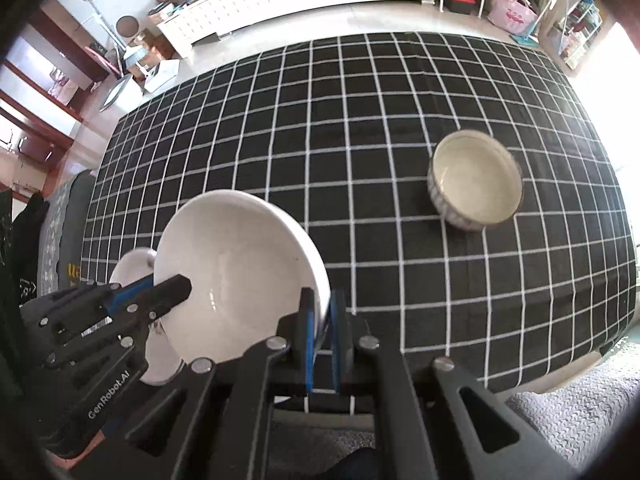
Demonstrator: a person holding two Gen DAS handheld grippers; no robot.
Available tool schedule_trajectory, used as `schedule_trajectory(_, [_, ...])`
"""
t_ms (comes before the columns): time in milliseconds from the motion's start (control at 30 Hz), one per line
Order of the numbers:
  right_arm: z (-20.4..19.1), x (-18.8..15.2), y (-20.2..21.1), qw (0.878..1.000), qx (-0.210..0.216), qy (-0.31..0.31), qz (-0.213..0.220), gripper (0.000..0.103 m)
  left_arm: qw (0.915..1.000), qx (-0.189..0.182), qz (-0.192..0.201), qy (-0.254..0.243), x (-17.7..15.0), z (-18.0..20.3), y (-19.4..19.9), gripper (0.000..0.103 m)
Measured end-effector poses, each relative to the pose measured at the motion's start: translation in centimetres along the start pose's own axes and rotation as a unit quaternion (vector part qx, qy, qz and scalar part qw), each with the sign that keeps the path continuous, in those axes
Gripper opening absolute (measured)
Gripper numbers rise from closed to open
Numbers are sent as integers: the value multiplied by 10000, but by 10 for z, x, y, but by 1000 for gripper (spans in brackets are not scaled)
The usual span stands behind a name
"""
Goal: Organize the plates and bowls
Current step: 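Carry the cream bowl over and lower it into the white bowl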
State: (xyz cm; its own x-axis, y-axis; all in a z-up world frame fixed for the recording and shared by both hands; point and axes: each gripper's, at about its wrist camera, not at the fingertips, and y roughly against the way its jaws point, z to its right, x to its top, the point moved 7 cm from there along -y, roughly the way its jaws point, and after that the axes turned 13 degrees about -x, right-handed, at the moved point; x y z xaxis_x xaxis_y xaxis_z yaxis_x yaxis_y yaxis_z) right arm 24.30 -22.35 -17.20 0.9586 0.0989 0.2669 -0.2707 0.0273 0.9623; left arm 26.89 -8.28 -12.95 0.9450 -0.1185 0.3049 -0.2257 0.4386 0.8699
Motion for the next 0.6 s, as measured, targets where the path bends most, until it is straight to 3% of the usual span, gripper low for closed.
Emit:
schedule_trajectory(300, [-22, -36, -20, 9993, -36, 169, -325, 10, 9994, 78, -240, 249, -41, -17, -16, 7])
schedule_trajectory(600, [-31, -46, -37, 9986, -72, 175, -490, 10, 9984, 108, -400, 375, -55, -26, -38, 8])
